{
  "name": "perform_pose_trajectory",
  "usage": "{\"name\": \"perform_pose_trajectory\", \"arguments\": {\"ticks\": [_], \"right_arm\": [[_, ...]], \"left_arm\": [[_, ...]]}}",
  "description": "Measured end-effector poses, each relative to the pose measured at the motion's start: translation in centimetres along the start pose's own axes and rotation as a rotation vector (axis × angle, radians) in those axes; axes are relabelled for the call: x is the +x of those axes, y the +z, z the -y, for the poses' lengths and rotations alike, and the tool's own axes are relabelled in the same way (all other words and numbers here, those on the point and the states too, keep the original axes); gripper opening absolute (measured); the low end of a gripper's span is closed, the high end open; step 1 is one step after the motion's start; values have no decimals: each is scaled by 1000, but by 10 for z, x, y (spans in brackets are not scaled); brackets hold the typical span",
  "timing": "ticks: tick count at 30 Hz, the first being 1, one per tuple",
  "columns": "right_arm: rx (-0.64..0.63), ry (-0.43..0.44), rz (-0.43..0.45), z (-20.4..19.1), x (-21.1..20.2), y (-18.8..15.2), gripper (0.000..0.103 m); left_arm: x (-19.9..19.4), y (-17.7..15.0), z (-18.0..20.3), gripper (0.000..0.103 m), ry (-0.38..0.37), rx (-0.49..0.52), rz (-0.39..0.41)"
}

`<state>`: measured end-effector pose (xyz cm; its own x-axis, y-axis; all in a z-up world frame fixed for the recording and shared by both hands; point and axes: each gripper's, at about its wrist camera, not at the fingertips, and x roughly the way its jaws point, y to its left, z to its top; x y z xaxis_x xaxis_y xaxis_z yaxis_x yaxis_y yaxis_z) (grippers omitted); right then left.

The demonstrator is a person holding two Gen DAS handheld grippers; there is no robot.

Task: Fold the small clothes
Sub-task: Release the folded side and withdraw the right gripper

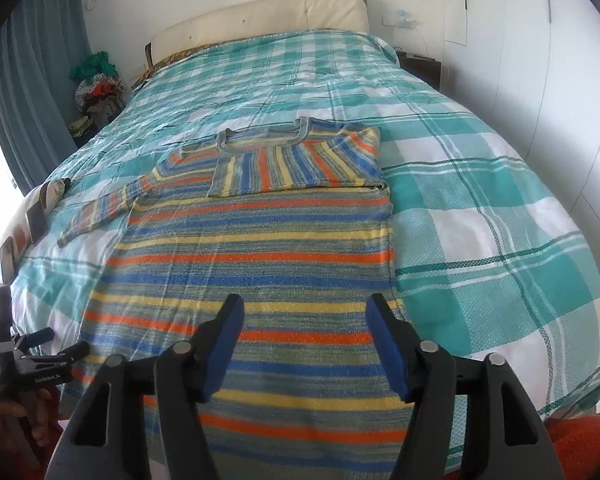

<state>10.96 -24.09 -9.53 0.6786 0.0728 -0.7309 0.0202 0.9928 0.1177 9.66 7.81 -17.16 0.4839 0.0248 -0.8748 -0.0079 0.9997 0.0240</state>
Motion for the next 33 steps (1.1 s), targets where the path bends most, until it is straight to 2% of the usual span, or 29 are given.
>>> {"name": "perform_pose_trajectory", "arguments": {"ticks": [8, 12, 16, 27, 33], "right_arm": [[27, -30, -5, 5, 4, -2, 79], [31, -21, 35, 5, -1, -2, 87], [31, 3, 64, 5, -5, -2, 101], [15, 12, 85, 1, -1, -4, 103], [1, 16, 77, -2, 5, -5, 103]], "left_arm": [[1, -1, 2, 103, 9, 26, -3], [1, 0, 2, 103, 3, 31, -6], [0, 1, 1, 103, -5, 25, -6], [-5, 3, -3, 103, -33, 1, 14], [-17, 25, -27, 103, -98, -75, 38]]}}
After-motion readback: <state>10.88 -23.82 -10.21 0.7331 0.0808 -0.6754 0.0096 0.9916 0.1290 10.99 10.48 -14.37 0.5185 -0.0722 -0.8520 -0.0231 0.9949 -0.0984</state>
